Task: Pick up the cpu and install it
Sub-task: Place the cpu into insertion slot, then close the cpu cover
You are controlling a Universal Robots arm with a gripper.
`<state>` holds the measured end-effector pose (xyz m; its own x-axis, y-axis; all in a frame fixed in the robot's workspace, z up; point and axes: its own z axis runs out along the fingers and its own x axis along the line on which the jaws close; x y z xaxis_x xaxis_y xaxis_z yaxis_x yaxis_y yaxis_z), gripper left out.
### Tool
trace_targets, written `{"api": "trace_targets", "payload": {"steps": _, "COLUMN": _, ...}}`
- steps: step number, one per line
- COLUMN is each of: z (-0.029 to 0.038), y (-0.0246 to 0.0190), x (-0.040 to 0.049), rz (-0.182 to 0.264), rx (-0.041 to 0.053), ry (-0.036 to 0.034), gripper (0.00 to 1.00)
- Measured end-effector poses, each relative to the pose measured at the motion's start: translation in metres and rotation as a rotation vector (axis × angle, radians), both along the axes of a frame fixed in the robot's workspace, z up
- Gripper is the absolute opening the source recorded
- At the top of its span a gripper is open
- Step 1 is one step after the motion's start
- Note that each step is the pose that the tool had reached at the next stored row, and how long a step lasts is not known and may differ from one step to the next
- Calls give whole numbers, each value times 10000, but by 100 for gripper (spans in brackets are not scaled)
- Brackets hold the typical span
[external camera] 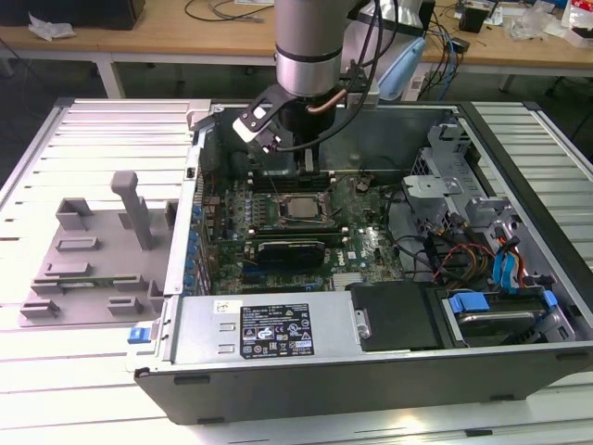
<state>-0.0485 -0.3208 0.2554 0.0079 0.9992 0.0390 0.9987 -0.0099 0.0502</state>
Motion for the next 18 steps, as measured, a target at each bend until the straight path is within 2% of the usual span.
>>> {"api": "trace_targets", "payload": {"steps": 11, "z": 11, "y": -1, "x": -1, "rz": 0, "rx": -6, "ry": 3, "gripper": 11}}
{"api": "trace_targets", "payload": {"steps": 17, "z": 78, "y": 0, "x": 0, "rz": 0, "rx": -2, "ry": 1, "gripper": 11}}
{"api": "trace_targets", "payload": {"steps": 18, "z": 137, "y": 0, "x": 0, "rz": 0, "rx": -2, "ry": 2, "gripper": 11}}
